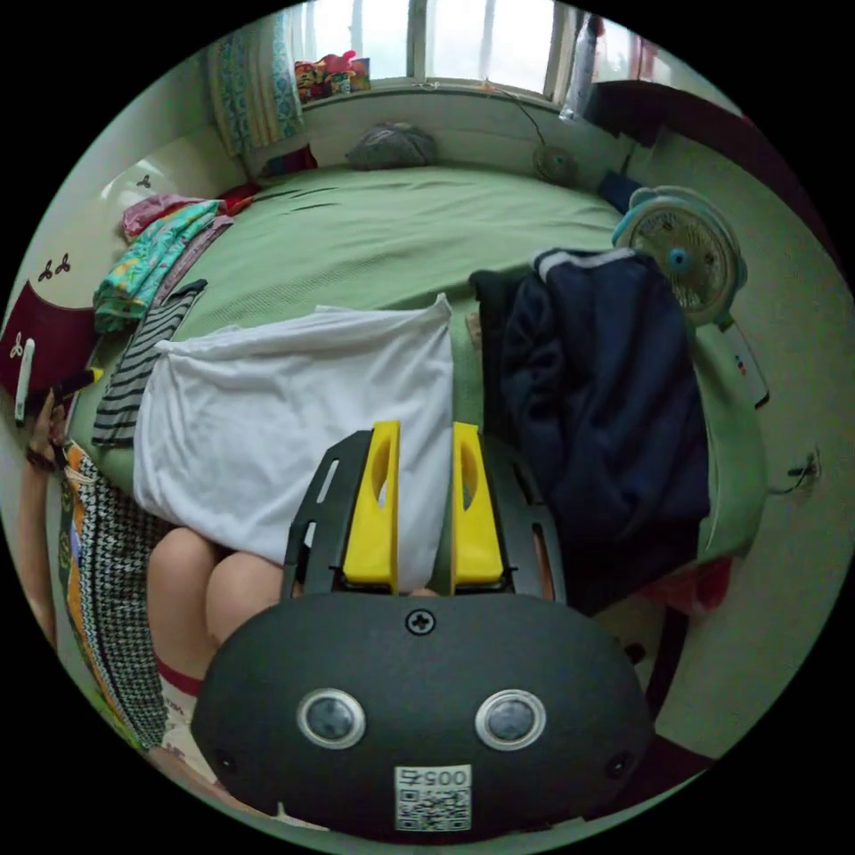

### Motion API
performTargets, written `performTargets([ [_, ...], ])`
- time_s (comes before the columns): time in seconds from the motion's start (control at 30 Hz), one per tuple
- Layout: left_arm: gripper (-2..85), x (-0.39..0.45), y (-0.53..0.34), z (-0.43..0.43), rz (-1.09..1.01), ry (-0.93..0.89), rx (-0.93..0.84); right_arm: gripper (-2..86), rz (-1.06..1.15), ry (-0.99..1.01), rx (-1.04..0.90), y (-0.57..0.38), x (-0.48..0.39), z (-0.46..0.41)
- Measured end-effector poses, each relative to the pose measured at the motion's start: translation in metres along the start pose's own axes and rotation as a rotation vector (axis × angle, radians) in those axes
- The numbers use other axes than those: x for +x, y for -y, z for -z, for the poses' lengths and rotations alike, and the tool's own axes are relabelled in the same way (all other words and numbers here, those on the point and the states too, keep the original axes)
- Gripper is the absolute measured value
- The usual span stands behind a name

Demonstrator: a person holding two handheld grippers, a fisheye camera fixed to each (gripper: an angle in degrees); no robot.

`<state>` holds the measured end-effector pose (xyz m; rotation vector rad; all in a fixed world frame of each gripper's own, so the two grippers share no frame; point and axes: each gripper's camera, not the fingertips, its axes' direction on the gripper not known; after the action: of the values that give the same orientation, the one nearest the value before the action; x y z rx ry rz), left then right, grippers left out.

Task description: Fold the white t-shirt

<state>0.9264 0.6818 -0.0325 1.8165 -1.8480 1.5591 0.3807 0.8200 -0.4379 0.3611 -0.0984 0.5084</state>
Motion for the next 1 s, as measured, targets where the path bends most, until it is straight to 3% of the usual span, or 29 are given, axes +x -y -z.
performTargets([
  [0.13, 6.7, 0.008, -0.049, -0.037, -0.064, 0.014, -0.078, 9.2, -0.006, 0.002, -0.041, -0.017, 0.006, -0.014],
  [0.27, 8.8, 0.007, -0.079, -0.072, -0.044, -0.112, -0.129, 10.4, -0.070, 0.079, -0.101, -0.030, 0.017, -0.034],
  [0.53, 9.3, 0.016, -0.088, -0.126, 0.015, -0.200, -0.157, 11.1, -0.168, 0.061, -0.199, -0.028, 0.027, -0.079],
  [0.8, 6.6, 0.030, -0.086, -0.165, 0.042, -0.126, -0.242, 1.3, -0.159, 0.065, -0.191, -0.015, 0.018, -0.099],
  [1.0, 0.9, 0.043, -0.097, -0.177, 0.015, 0.055, -0.249, -0.6, -0.066, 0.008, -0.144, -0.020, 0.018, -0.101],
])
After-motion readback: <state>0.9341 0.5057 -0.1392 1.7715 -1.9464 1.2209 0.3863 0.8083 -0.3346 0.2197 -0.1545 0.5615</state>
